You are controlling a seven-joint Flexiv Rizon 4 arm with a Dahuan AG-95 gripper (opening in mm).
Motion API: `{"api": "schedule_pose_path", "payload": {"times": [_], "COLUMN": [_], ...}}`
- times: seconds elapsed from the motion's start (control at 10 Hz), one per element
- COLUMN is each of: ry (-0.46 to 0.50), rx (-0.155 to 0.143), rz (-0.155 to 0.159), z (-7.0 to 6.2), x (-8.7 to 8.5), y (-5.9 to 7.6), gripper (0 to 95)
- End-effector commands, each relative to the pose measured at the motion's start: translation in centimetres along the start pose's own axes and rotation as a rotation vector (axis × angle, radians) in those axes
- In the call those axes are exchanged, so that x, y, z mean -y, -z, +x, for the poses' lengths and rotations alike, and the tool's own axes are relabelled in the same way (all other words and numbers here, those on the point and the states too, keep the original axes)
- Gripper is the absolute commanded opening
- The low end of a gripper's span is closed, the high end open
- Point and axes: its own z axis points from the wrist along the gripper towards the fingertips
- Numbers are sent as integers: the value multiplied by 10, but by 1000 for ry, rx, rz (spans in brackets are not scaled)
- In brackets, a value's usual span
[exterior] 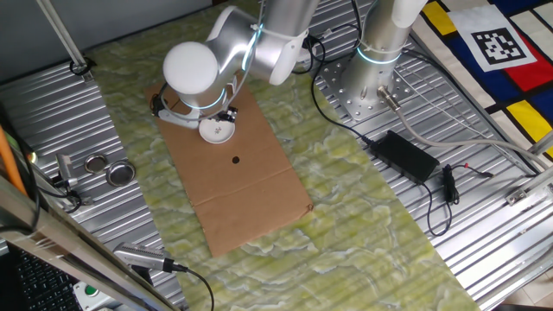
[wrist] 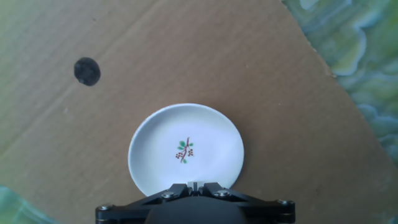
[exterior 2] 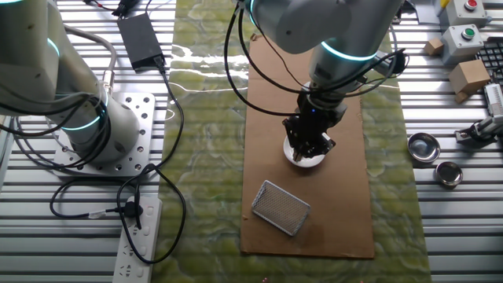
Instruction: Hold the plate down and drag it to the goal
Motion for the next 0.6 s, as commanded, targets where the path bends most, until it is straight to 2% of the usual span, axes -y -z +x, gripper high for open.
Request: {"api": "schedule_pose_path", "payload": {"times": [0.1, 0.3, 0.6], "ry": [-27, -29, -38], "rx": [10, -1, 0], "rz": [-14, -12, -11], "z": [1, 1, 1], "x": [-1, -1, -1], "y": [1, 1, 1], "gripper": [0, 0, 0]}}
